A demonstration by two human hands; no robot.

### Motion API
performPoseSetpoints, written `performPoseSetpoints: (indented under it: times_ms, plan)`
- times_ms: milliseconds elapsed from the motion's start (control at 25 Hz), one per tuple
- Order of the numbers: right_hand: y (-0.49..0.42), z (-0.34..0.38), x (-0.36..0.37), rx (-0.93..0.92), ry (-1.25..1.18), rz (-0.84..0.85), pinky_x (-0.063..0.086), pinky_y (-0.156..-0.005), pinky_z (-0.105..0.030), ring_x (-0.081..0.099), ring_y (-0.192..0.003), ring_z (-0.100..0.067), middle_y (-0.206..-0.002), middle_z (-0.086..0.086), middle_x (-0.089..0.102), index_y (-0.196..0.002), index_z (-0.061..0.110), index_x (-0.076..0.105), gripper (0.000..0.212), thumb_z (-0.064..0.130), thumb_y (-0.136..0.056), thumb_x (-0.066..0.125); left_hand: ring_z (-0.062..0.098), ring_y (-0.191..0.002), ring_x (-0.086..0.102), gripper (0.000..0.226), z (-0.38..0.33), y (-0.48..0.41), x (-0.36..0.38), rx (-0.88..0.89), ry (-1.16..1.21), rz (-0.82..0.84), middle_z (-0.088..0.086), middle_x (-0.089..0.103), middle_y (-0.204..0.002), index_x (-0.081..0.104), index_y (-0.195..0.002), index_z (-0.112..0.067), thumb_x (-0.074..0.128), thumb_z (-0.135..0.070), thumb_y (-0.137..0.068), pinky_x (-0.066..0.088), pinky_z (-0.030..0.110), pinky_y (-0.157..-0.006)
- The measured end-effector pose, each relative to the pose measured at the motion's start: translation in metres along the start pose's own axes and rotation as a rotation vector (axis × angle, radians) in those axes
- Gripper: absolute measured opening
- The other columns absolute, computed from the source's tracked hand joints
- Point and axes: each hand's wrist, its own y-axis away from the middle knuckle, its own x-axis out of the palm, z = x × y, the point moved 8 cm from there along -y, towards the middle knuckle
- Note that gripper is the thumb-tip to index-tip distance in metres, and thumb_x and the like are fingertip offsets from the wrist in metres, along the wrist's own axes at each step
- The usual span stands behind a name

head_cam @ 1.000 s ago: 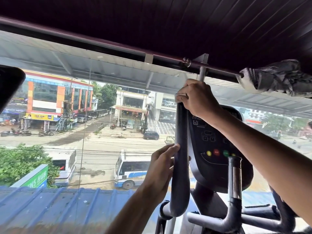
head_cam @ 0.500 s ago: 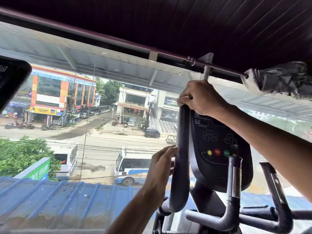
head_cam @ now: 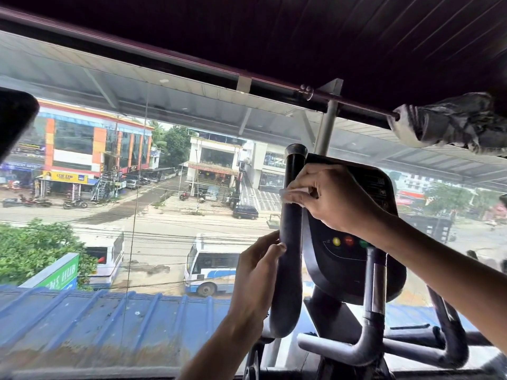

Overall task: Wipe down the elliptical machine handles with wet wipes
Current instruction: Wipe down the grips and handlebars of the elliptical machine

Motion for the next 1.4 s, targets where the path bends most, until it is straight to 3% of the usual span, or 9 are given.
performPoseSetpoints:
  times_ms: [120,240,360,480,680,840,1040,1160,1400]
  plan:
    - [0.017,0.006,0.009,0.002,-0.089,0.100,0.057,-0.076,-0.026,0.069,-0.083,-0.006,-0.089,0.010,0.071,-0.098,0.017,0.083,0.027,0.039,-0.084,0.076,0.004,-0.085,0.072,0.036,0.000,0.000,-0.004,0.010,0.007,-0.010,-0.005,0.080,-0.096,0.079,-0.099,-0.031,0.052,-0.007,-0.101,0.054,0.014,-0.073]
    - [0.022,0.003,0.004,0.014,-0.052,-0.109,0.051,-0.075,-0.012,0.065,-0.078,-0.005,-0.088,0.008,0.070,-0.096,0.013,0.082,0.016,0.025,-0.087,0.080,0.011,-0.093,0.072,0.027,0.007,0.000,-0.006,0.000,-0.007,-0.018,-0.005,0.079,-0.101,0.079,-0.105,-0.033,0.058,-0.017,-0.098,0.055,0.028,-0.084]
    - [0.037,0.006,0.009,0.026,-0.064,-0.159,0.053,-0.075,-0.019,0.066,-0.079,-0.006,-0.090,0.009,0.070,-0.096,0.013,0.082,0.010,0.019,-0.088,0.082,0.019,-0.102,0.072,0.029,0.011,0.004,-0.007,-0.012,-0.005,-0.010,-0.004,0.078,-0.105,0.079,-0.106,-0.031,0.057,-0.013,-0.100,0.054,0.035,-0.091]
    - [0.048,0.014,0.012,0.013,-0.194,0.019,0.055,-0.074,-0.020,0.070,-0.084,-0.008,-0.092,0.014,0.070,-0.098,0.017,0.082,0.021,0.033,-0.087,0.077,0.013,-0.103,0.072,0.025,0.009,0.008,-0.005,0.013,-0.022,0.024,-0.006,0.078,-0.105,0.078,-0.108,-0.032,0.063,-0.025,-0.089,0.057,0.029,-0.088]
    - [0.032,0.011,0.002,-0.010,-0.049,-0.087,0.055,-0.075,-0.023,0.066,-0.079,-0.004,-0.090,0.011,0.068,-0.097,0.013,0.082,0.019,0.029,-0.087,0.078,-0.001,-0.087,0.072,0.028,0.005,0.013,-0.001,0.050,-0.027,0.061,-0.013,0.077,-0.101,0.074,-0.112,-0.029,0.071,-0.026,-0.084,0.051,0.010,-0.066]
    - [0.028,0.026,0.020,-0.070,-0.096,0.286,0.052,-0.078,-0.021,0.067,-0.086,-0.006,-0.090,0.013,0.068,-0.098,0.019,0.082,0.023,0.037,-0.086,0.077,0.008,-0.097,0.072,0.029,0.009,0.011,-0.003,0.012,-0.028,0.046,-0.008,0.077,-0.107,0.077,-0.109,-0.030,0.063,-0.028,-0.083,0.056,0.024,-0.083]
    - [-0.014,0.006,0.005,-0.067,0.101,0.078,0.056,-0.081,-0.036,0.063,-0.082,-0.009,-0.092,0.003,0.069,-0.098,0.014,0.082,0.016,0.027,-0.089,0.081,0.008,-0.068,0.066,0.044,0.006,0.013,-0.001,-0.085,0.085,0.033,-0.003,0.078,-0.089,0.082,-0.089,-0.032,0.049,-0.005,-0.100,0.051,0.018,-0.065]
    - [-0.028,-0.002,0.001,-0.057,0.176,-0.027,0.058,-0.079,-0.039,0.064,-0.085,-0.012,-0.089,0.000,0.069,-0.093,0.013,0.083,0.012,0.025,-0.090,0.081,0.010,-0.067,0.068,0.043,0.009,0.013,-0.004,-0.111,0.126,0.018,0.001,0.079,-0.089,0.083,-0.090,-0.025,0.048,-0.002,-0.100,0.053,0.017,-0.062]
    - [0.003,0.012,0.015,-0.075,0.013,0.157,0.051,-0.082,-0.021,0.064,-0.083,-0.004,-0.089,0.006,0.070,-0.095,0.014,0.083,0.015,0.027,-0.088,0.081,0.009,-0.077,0.071,0.038,0.011,0.011,-0.007,-0.108,0.145,0.037,-0.001,0.079,-0.093,0.081,-0.097,-0.023,0.050,-0.002,-0.101,0.054,0.018,-0.065]
